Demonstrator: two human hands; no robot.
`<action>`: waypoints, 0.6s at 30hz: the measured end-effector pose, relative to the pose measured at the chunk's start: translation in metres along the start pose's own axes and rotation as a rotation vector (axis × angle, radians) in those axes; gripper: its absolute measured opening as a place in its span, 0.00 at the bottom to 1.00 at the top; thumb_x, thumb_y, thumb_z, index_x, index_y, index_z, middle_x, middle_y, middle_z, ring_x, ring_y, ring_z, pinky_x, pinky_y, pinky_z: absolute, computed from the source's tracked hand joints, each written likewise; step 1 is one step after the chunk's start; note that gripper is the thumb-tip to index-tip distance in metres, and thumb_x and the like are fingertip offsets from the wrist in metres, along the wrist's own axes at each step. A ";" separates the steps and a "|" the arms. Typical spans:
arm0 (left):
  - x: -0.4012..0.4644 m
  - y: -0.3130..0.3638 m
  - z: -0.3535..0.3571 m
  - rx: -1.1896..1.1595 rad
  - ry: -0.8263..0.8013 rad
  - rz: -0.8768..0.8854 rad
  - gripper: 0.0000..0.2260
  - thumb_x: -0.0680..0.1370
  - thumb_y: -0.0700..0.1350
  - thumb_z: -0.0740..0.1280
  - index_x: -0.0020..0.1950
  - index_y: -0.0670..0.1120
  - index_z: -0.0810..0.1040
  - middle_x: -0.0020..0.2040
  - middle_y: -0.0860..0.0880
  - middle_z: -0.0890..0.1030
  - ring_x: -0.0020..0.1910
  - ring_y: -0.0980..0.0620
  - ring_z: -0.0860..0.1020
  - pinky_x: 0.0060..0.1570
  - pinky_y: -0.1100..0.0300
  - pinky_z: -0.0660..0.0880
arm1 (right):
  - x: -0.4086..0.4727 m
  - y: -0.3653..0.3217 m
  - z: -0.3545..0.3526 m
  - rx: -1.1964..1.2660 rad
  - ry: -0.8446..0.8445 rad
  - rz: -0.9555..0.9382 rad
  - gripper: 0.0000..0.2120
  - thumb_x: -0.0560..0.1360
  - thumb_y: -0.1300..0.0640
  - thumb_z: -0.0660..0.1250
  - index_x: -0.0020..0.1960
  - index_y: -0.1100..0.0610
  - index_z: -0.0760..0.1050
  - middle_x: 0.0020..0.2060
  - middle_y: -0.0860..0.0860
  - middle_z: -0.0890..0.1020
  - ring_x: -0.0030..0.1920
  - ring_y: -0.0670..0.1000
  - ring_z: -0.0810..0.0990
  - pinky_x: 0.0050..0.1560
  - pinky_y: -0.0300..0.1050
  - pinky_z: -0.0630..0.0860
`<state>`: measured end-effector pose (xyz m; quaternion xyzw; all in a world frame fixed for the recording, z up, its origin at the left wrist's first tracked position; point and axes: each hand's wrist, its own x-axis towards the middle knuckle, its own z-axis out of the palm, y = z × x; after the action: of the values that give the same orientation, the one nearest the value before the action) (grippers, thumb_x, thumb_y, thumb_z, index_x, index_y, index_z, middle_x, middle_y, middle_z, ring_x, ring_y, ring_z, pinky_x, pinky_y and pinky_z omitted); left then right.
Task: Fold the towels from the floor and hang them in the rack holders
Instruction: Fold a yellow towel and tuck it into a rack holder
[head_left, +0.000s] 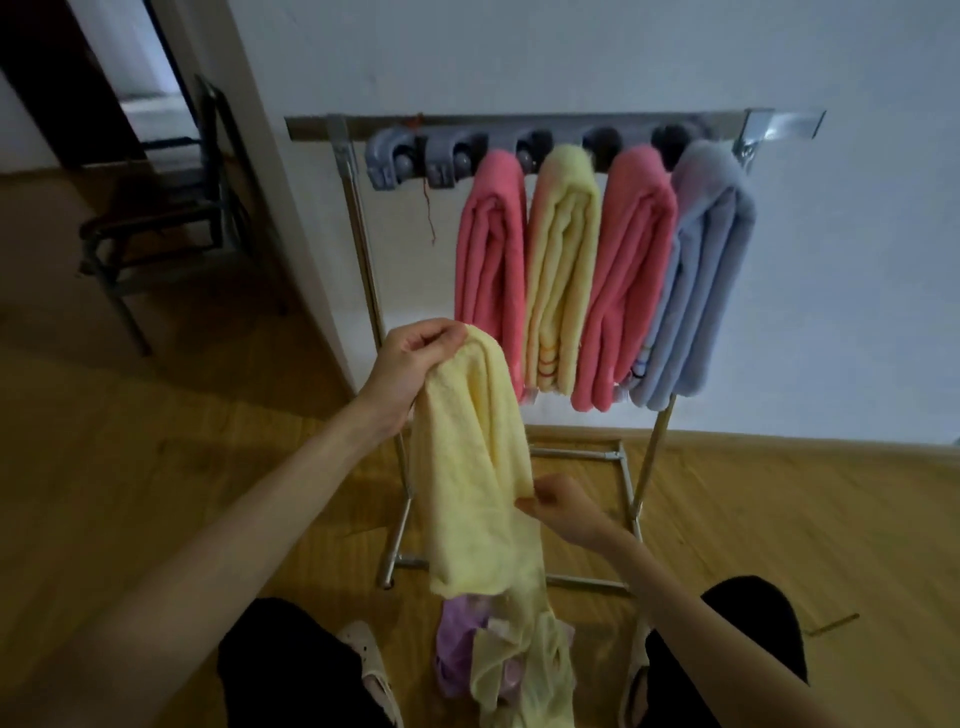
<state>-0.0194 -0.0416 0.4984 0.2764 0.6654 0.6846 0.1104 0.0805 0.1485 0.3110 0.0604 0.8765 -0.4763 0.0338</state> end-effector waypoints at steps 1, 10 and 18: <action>0.003 0.003 -0.003 -0.015 0.028 0.001 0.08 0.79 0.43 0.65 0.44 0.47 0.83 0.37 0.56 0.82 0.40 0.59 0.80 0.42 0.66 0.76 | 0.001 0.000 -0.004 0.005 0.011 0.002 0.11 0.76 0.56 0.67 0.37 0.60 0.79 0.29 0.43 0.74 0.29 0.40 0.70 0.34 0.36 0.68; 0.024 -0.029 -0.028 0.315 0.104 0.005 0.08 0.78 0.46 0.67 0.42 0.49 0.83 0.38 0.52 0.82 0.37 0.62 0.79 0.40 0.71 0.75 | 0.001 -0.056 -0.046 0.129 0.104 -0.082 0.10 0.81 0.58 0.59 0.45 0.50 0.78 0.37 0.41 0.80 0.40 0.39 0.78 0.40 0.29 0.72; 0.036 -0.056 -0.007 0.535 -0.066 0.002 0.06 0.77 0.44 0.68 0.50 0.47 0.84 0.43 0.58 0.82 0.47 0.58 0.80 0.53 0.59 0.76 | 0.014 -0.141 -0.080 0.261 0.329 -0.116 0.14 0.82 0.55 0.56 0.43 0.60 0.75 0.36 0.50 0.75 0.38 0.46 0.73 0.41 0.38 0.70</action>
<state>-0.0651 -0.0241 0.4528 0.3187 0.8185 0.4749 0.0545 0.0468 0.1408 0.4702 0.0906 0.8031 -0.5707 -0.1452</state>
